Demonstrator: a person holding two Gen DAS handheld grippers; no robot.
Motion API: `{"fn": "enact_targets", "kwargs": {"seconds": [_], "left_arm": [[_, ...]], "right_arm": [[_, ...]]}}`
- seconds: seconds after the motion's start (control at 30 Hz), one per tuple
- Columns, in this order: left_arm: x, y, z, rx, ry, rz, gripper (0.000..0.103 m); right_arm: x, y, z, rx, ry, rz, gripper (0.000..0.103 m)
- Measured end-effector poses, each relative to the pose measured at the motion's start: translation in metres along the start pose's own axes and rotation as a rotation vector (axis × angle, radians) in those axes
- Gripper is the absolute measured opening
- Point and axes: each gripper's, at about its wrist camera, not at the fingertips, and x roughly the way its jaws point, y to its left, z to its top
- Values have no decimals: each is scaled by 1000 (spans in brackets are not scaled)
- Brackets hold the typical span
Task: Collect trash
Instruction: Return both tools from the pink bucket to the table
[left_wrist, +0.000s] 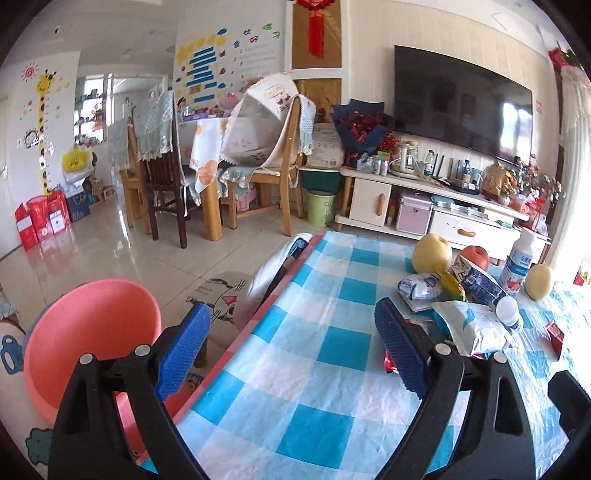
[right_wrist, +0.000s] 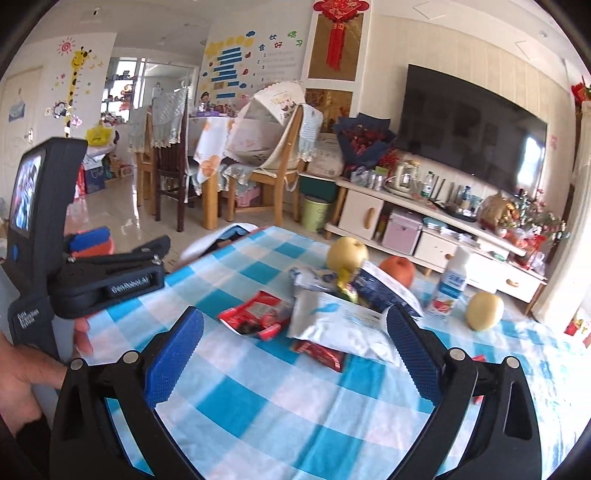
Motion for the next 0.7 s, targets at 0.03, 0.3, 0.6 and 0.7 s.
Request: {"fn": "enact_targets", "kwargs": {"seconds": [0.03, 0.3, 0.6, 0.7], "left_arm": [[0, -4, 0, 11, 1, -7, 91], [1, -25, -3, 28, 4, -100, 91], [12, -41, -6, -46, 85, -213, 91], [24, -50, -6, -87, 131, -272, 91]], "right_arm": [[-2, -4, -3, 1, -4, -14, 98], [-13, -46, -35, 42, -26, -96, 98], [-6, -106, -57, 152, 53, -114, 98], [-1, -129, -62, 204, 85, -127, 98]]}}
